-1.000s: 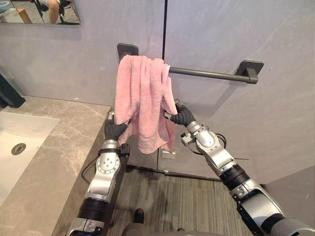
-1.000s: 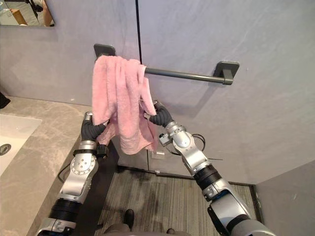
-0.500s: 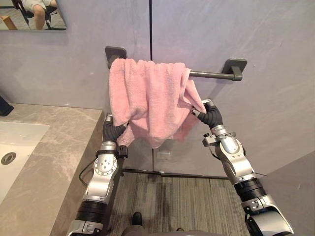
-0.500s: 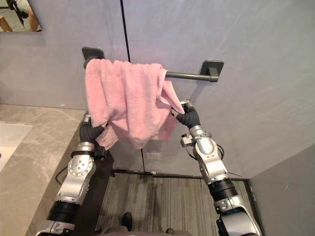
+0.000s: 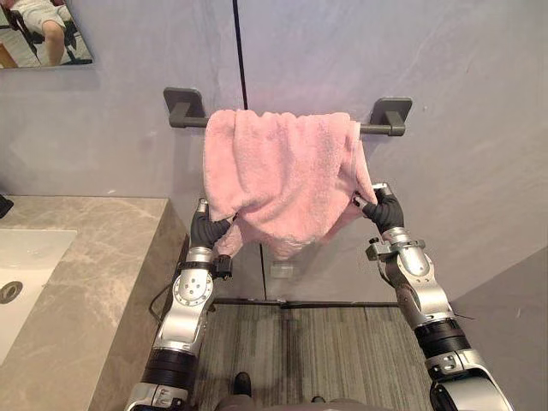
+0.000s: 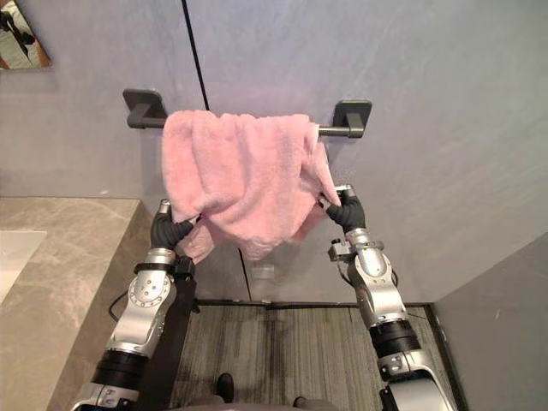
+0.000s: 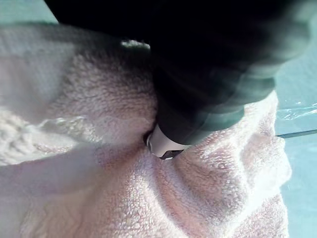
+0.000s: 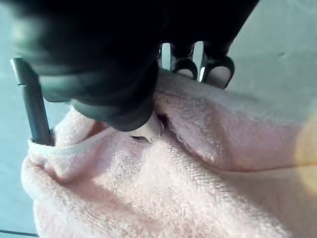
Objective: Organize washtable
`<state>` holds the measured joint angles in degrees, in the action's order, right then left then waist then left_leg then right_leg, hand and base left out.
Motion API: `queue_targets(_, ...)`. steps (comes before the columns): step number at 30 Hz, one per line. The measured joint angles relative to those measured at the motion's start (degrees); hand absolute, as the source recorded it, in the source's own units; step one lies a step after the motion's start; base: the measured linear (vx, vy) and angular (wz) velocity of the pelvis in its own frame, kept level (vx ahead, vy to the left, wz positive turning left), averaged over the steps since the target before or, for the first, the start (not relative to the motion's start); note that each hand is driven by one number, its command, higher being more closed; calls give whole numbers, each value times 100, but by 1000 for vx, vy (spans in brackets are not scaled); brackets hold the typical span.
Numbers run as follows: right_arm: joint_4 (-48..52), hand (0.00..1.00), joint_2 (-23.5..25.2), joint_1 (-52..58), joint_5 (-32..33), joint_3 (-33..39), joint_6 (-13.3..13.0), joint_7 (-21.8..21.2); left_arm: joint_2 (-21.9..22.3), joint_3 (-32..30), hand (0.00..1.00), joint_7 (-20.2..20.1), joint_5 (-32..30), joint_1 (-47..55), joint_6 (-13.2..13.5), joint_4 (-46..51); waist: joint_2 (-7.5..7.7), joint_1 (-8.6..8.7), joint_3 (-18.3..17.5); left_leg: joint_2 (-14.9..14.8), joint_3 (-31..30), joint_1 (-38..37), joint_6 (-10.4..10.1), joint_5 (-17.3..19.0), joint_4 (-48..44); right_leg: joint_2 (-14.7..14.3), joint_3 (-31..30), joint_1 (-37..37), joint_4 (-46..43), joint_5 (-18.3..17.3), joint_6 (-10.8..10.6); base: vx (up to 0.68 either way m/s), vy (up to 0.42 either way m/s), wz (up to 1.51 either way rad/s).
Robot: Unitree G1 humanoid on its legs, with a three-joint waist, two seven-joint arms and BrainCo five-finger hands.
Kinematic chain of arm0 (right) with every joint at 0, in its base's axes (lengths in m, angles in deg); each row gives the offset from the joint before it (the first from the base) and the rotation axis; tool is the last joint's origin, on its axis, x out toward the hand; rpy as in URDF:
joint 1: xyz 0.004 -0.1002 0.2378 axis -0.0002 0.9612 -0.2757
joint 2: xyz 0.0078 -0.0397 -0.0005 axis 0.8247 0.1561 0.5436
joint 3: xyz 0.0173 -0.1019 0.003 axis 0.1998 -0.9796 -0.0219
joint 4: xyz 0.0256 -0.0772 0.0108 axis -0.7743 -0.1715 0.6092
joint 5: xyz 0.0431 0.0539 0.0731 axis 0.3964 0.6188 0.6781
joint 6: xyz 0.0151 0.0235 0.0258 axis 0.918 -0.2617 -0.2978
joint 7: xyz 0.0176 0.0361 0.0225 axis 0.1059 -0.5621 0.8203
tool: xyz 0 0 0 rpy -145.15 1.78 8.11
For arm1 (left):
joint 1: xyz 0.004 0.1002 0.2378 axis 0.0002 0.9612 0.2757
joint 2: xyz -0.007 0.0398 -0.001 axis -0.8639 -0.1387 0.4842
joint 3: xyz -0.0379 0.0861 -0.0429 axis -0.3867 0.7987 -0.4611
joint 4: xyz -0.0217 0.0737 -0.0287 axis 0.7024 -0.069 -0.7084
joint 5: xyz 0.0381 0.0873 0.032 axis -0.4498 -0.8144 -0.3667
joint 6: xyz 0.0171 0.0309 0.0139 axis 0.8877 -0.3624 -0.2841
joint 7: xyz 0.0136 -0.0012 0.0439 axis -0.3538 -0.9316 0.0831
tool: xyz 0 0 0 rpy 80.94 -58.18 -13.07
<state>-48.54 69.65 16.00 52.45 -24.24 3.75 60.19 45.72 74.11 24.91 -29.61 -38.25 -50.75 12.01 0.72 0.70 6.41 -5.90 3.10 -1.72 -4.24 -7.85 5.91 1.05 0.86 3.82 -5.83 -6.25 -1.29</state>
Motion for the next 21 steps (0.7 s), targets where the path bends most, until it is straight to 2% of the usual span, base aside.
queue_targets(9,-235,100,27,-19,53,51,-3,0,67,-45,100,1,3,-118,-7,-317,-2,17,0,7,-26,-3,-1,2,0,5,19,10,-3,-2,-3,1,-2,1)
queue_targets(10,-261,100,46,-23,54,89,-5,7,86,-102,100,18,4,-117,-9,-329,-2,18,0,9,-33,-4,-1,2,0,6,25,14,-3,-3,-4,1,-3,6)
queue_targets(12,-381,100,39,-30,50,529,-11,1,118,-642,100,61,58,-101,-8,-384,-4,13,0,17,-70,-3,-1,2,0,7,58,26,-3,-14,-16,0,0,7)
queue_targets(21,-476,100,109,-35,39,528,-11,3,146,-639,100,56,59,-66,-8,-384,-8,12,2,50,-132,0,11,12,1,19,109,57,0,-27,-34,0,-2,3)
